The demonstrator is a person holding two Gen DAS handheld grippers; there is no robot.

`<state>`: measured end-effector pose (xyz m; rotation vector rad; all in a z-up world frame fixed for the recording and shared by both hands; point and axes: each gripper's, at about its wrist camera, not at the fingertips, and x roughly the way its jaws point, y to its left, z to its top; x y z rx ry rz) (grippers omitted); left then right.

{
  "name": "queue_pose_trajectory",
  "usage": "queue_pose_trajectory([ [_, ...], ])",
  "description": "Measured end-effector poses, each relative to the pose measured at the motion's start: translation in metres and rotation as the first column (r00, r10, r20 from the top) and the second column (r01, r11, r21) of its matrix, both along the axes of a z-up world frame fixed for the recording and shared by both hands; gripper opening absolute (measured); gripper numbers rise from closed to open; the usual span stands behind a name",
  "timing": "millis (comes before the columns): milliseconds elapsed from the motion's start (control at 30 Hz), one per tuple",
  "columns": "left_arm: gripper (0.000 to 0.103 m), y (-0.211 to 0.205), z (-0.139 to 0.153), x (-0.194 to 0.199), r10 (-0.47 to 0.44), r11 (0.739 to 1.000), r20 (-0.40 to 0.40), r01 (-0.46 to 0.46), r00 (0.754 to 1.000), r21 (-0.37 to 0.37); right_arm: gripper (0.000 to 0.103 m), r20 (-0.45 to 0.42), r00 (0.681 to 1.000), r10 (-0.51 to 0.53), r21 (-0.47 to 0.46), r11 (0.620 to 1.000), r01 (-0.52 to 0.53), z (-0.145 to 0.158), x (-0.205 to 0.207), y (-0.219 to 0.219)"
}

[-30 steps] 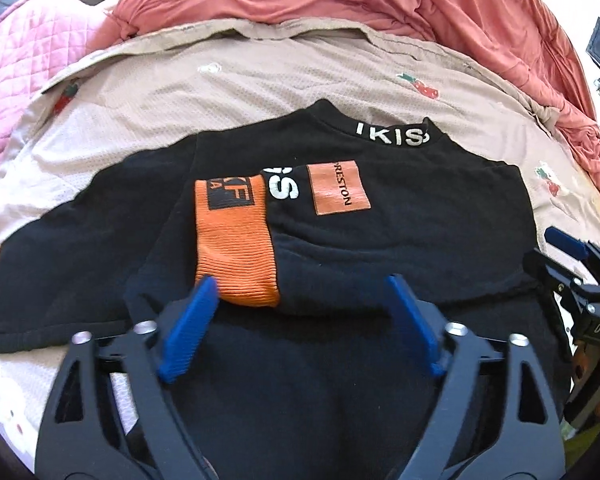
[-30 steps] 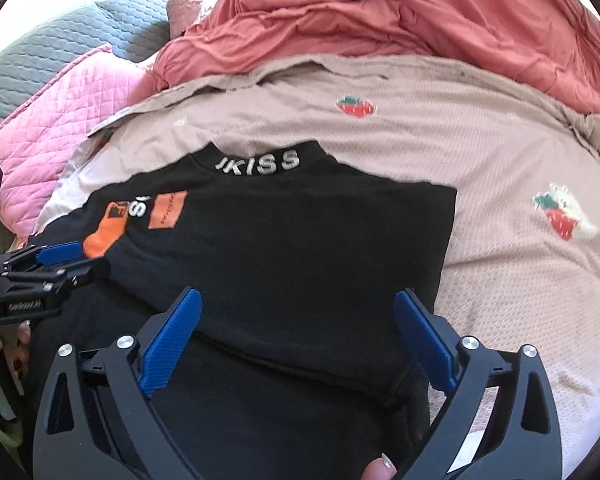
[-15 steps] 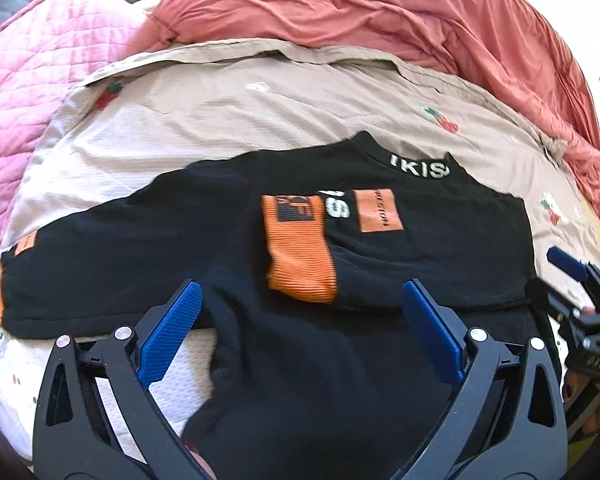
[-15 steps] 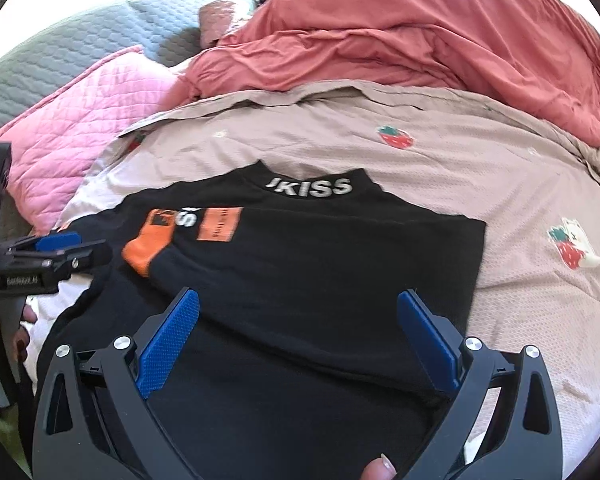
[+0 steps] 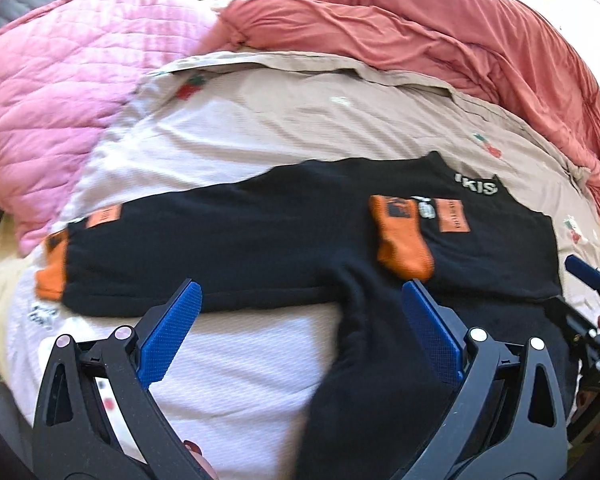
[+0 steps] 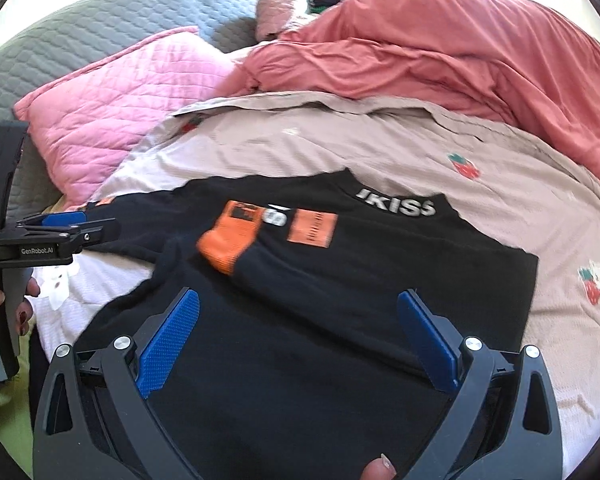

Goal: Fold small clothes

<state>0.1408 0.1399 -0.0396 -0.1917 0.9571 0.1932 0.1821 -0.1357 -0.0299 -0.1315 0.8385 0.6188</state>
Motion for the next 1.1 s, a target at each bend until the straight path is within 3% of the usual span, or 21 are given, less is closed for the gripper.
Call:
queue_pose_trajectory([
  [333,0.094,0.062,-0.005,-0.036,0.124,0.992,-0.016,-0.124,0.992,-0.03,0.099,0.008,0.996,0.088,-0.012,0.996,-0.087,0.007,-0.021,0.046],
  [567,0.094,0.119,-0.012,-0.056,0.29,0.953,-0.014,-0.29,0.957,-0.089,0.099,0.017,0.988,0.151,-0.031,0.988,-0.15,0.007,-0.036,0.077],
  [833,0.092,0.175,-0.031,-0.079,0.458,0.849,-0.012,-0.442,0.889,-0.288,0.099,0.03,0.976,0.215,-0.061,0.975,-0.213,0.001,-0.051,0.106],
  [1000,0.06,0.207,-0.049,-0.08,0.541,0.761,-0.032,-0.506,0.84,-0.405,0.099,0.019,0.979,0.201,-0.083,0.977,-0.199,-0.007,-0.05,0.102],
  [1100,0.051,0.221,-0.062,-0.078,0.579,0.714,-0.058,-0.54,0.813,-0.446,0.099,0.004,0.985,0.173,-0.076,0.982,-0.172,-0.011,-0.044,0.093],
])
